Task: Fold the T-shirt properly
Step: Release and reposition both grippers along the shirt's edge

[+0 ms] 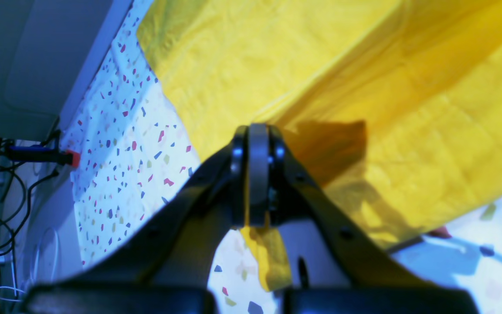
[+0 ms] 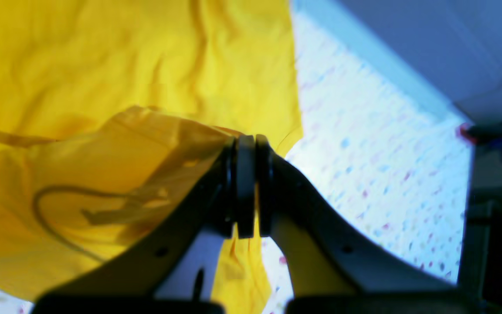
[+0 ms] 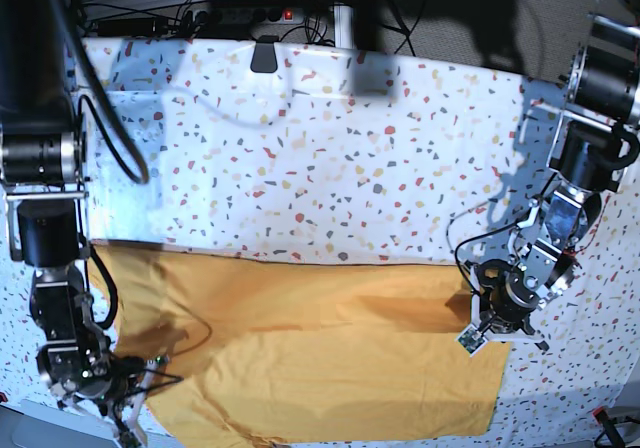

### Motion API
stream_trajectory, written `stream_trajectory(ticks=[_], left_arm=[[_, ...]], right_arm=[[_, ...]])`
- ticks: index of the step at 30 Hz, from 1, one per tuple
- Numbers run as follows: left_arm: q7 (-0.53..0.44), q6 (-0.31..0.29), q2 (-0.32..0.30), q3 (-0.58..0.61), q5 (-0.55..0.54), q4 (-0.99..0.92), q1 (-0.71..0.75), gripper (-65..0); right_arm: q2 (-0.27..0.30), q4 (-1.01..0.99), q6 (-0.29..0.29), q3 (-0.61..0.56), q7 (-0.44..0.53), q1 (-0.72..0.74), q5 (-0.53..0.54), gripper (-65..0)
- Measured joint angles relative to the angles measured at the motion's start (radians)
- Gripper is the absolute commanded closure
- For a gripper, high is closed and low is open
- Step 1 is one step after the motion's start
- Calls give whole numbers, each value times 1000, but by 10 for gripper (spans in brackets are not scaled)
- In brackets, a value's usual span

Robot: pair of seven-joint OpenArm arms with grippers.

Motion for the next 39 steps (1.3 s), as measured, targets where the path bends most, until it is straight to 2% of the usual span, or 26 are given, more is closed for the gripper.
stream_trajectory(ticks=[9, 14, 16, 22, 24, 28, 39], left_arm=[[2, 0, 0, 0, 0, 0, 0, 0], [2, 0, 0, 0, 0, 0, 0, 0], [1, 0, 0, 0, 5, 0, 0, 0], [0, 1, 0, 0, 75, 0, 0, 0], [-2, 25, 0, 0, 75, 0, 0, 0], [-2, 111, 0, 0, 76, 0, 0, 0], [21, 109, 2, -1, 75, 0, 0, 0]], right_arm=[[-67, 2, 0, -1, -7, -4, -2, 0], [-70, 2, -5, 0, -7, 1, -2, 0], [-72, 2, -27, 0, -15, -1, -2, 0], [-72, 2, -31, 0, -26, -1, -1, 0], [-72, 2, -31, 0, -26, -1, -2, 0], [-72, 2, -31, 0, -33, -1, -2, 0], [-72, 2, -32, 0, -68, -1, -1, 0]])
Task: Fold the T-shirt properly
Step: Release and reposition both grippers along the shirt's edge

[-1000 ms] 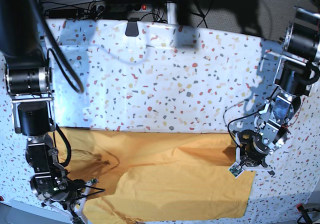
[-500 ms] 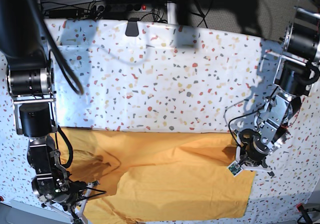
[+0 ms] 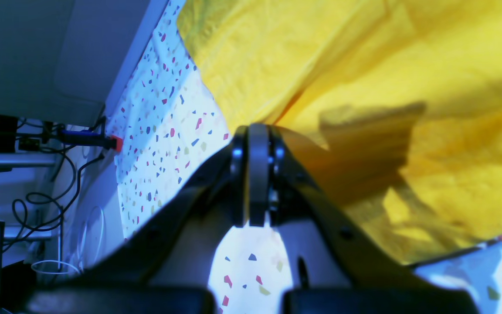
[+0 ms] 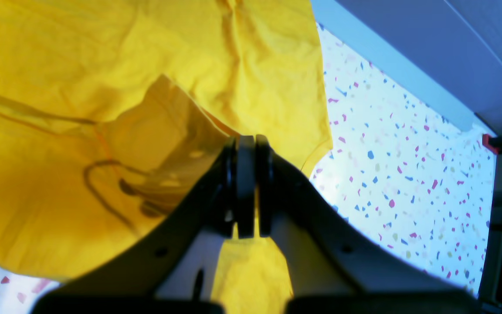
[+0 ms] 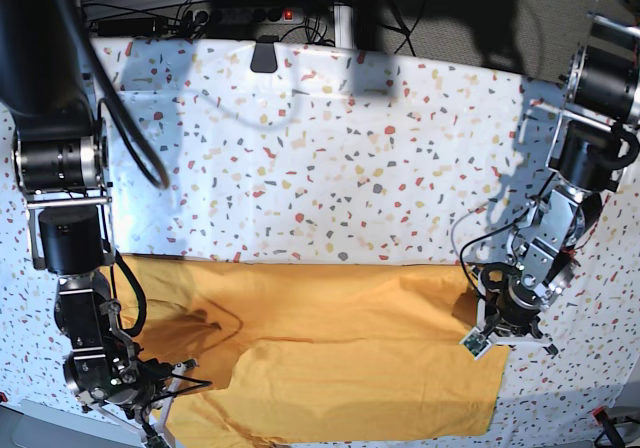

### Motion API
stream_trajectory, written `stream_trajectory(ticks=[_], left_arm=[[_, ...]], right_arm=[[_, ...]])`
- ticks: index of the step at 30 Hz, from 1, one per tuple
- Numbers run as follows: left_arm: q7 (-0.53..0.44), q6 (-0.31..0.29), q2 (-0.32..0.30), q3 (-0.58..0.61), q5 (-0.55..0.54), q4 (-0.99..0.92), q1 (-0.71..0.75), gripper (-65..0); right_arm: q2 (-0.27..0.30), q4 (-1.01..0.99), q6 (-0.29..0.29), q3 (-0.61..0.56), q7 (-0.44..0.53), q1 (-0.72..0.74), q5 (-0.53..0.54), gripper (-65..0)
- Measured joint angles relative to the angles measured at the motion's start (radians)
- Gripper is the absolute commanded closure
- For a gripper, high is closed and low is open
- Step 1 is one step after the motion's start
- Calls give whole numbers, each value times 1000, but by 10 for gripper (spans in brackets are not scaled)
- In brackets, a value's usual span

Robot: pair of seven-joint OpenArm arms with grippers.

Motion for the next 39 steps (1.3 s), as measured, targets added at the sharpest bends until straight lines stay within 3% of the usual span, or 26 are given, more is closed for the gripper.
stream_trajectory(ticks=[6, 20, 25, 27, 28, 31, 32, 39], left_arm=[[56, 0, 1, 0, -50, 0, 2, 0], [52, 2, 90, 0, -50, 0, 4, 0], [46, 2, 89, 0, -49, 0, 3, 0], [46, 4, 89, 0, -3, 0, 3, 0], [44, 29, 89, 0, 21, 0, 4, 0], [52, 192, 80, -1, 28, 0, 5, 0], [53, 212, 72, -1, 27, 0, 0, 0], [54, 208, 67, -4, -33, 0, 8, 0]], right_arm=[[0, 0, -2, 0, 1, 0, 0, 0], [0, 0, -3, 0, 1, 0, 0, 0], [0, 0, -6, 0, 20, 0, 0, 0], [0, 0, -7, 0, 36, 0, 0, 0], [0, 0, -8, 0, 44, 0, 0, 0], [0, 0, -10, 0, 46, 0, -1, 0], [1, 0, -10, 0, 46, 0, -1, 0], [2, 0, -10, 0, 51, 0, -1, 0]])
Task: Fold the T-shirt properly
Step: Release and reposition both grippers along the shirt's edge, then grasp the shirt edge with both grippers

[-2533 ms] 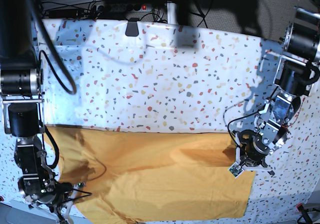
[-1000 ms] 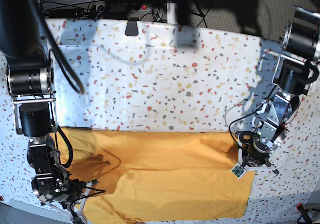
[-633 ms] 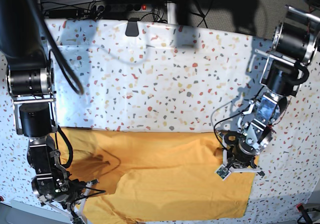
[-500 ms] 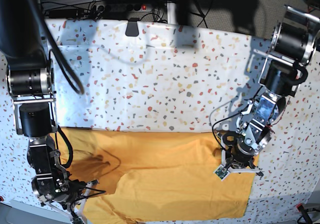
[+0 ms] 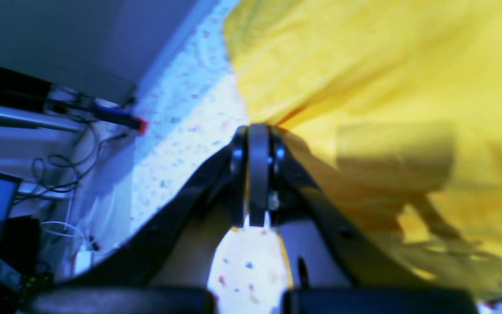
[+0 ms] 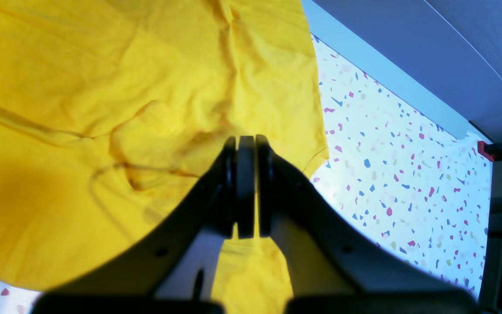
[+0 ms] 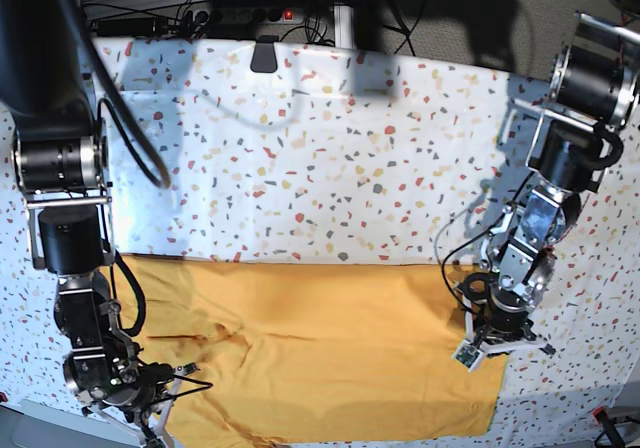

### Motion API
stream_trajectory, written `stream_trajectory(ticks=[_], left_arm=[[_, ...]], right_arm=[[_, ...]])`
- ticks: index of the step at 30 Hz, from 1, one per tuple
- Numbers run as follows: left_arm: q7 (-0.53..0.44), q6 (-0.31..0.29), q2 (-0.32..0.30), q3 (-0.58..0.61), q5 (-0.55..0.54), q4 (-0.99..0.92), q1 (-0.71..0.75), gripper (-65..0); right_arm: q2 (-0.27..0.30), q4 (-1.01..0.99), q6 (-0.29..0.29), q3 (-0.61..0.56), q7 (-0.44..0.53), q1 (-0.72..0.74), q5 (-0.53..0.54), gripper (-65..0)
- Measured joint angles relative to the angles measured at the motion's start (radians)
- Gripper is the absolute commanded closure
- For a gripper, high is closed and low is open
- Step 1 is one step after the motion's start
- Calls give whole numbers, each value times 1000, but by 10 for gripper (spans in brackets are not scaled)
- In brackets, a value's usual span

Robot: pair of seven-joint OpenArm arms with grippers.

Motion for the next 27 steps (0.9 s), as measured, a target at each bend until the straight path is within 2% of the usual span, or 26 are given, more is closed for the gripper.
stream_trajectory(ticks=[6, 11, 14, 16, 17, 20, 24, 25, 27], left_arm=[[1, 0, -1, 0, -1, 0, -2, 0], [-2, 0, 0, 0, -2, 0, -2, 0], [0, 0, 0, 0, -2, 0, -2, 0], [-1, 0, 0, 0, -2, 0, -2, 0], [-1, 0, 0, 0, -2, 0, -2, 0], [-1, 0, 0, 0, -2, 0, -2, 0], [-21, 2, -1, 0, -2, 0, -5, -216], [-26, 13, 0, 0, -3, 0, -5, -239], [-32, 78, 3, 0, -4, 0, -5, -246]], right_arm=[[0, -95, -1, 0, 116, 5, -3, 0], [1, -110, -1, 0, 145, 0, -29, -14], [2, -110, -3, 0, 175, 2, -27, -254], [1, -110, -3, 0, 176, 2, -27, -354], [2, -110, -3, 0, 176, 2, -27, -376], [3, -110, -3, 0, 175, 2, -26, -379], [2, -110, -3, 0, 175, 2, -22, -379], [2, -110, -3, 0, 175, 2, 0, -379], [2, -110, -3, 0, 175, 2, 31, -379]])
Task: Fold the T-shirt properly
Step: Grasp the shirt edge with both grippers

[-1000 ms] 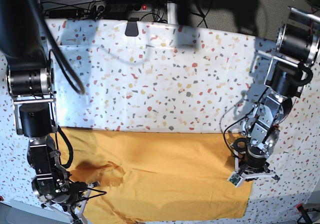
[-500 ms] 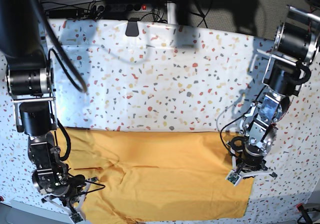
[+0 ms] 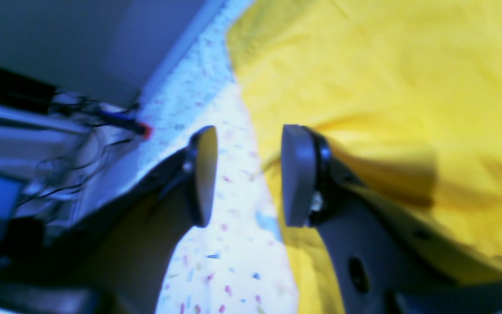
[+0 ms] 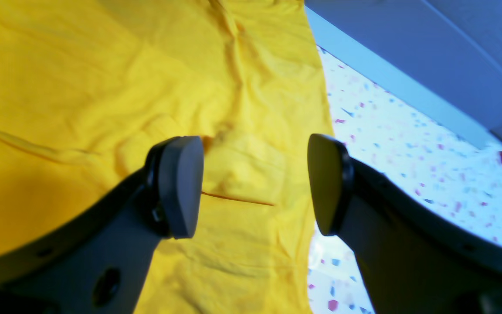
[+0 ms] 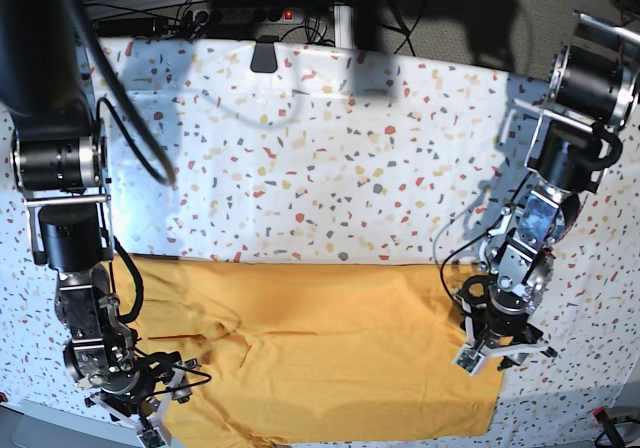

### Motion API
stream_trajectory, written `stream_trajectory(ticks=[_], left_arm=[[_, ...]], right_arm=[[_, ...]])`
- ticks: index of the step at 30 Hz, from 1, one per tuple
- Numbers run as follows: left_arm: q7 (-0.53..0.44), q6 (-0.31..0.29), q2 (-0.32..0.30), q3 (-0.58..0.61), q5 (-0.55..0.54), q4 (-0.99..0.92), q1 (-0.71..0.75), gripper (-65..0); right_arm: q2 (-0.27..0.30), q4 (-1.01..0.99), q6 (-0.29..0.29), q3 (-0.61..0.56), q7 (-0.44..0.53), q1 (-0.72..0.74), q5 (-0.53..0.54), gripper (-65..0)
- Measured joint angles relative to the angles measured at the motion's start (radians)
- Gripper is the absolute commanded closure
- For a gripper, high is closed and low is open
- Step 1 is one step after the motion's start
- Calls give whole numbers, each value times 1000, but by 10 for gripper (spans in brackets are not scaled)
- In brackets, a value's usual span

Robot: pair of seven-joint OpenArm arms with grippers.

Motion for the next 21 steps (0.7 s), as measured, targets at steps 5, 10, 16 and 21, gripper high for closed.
stream_trajectory(ticks=[5, 10, 16, 21], left_arm=[[1, 43, -3, 0, -43, 0, -8, -246], [-110, 46, -2, 0, -328, 0, -13, -246], [-216, 23, -3, 0, -615, 0, -18, -245], [-303, -57, -2, 0, -641, -55, -19, -245]], right_arm=[[0, 0, 0, 0, 0, 0, 48, -378], [-1, -61, -62, 0, 23, 6, 14, -378], [0, -257, -129, 3, 161, -2, 11, -378], [-5, -367, -215, 3, 322, -1, 20, -378]])
